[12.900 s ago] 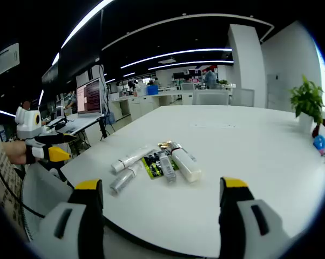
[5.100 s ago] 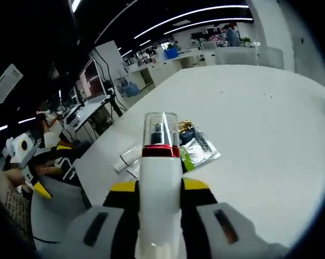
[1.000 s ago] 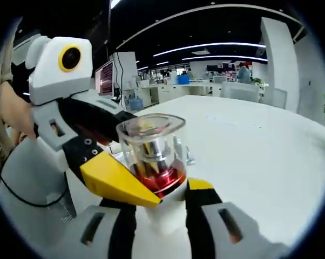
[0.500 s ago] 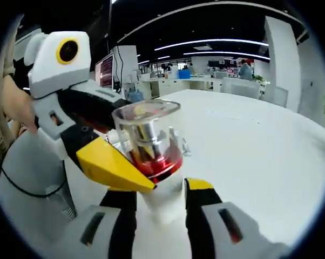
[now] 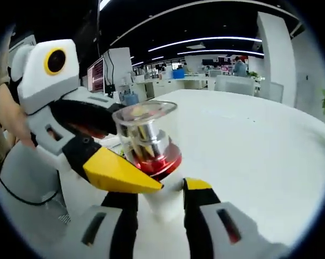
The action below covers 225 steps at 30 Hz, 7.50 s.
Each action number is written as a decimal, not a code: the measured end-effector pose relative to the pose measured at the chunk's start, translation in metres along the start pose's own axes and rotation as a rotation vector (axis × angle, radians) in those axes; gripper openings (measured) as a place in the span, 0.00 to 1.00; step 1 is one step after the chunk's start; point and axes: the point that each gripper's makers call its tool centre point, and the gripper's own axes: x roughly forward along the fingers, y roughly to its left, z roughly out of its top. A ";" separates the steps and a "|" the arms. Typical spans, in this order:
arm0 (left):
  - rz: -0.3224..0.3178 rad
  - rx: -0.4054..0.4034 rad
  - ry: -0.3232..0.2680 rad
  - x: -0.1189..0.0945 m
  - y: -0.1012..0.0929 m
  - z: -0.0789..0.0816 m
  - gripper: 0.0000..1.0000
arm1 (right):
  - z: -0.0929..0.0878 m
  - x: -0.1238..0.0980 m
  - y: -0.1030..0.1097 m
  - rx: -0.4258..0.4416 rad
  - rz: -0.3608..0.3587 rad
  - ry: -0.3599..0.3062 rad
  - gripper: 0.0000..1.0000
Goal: Arrange the skincare products in the storage area until every visible bottle or jar stands upright without overlapping.
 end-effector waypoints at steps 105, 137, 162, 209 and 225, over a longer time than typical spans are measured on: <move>0.287 -0.388 0.090 -0.229 0.047 -0.111 0.90 | 0.029 -0.054 0.092 0.160 -0.095 -0.142 0.86; 0.455 -0.420 0.062 -0.310 0.061 -0.130 0.92 | 0.033 -0.086 0.089 0.271 -0.250 -0.218 0.82; 0.480 -0.451 0.132 -0.306 0.077 -0.136 0.94 | 0.028 -0.086 0.088 0.227 -0.264 -0.197 0.81; 0.397 -0.431 0.389 -0.193 0.167 -0.160 0.76 | 0.001 -0.065 0.099 0.225 -0.197 0.003 0.77; 0.376 -0.422 0.451 -0.166 0.176 -0.173 0.66 | -0.005 -0.062 0.101 0.218 -0.193 0.044 0.76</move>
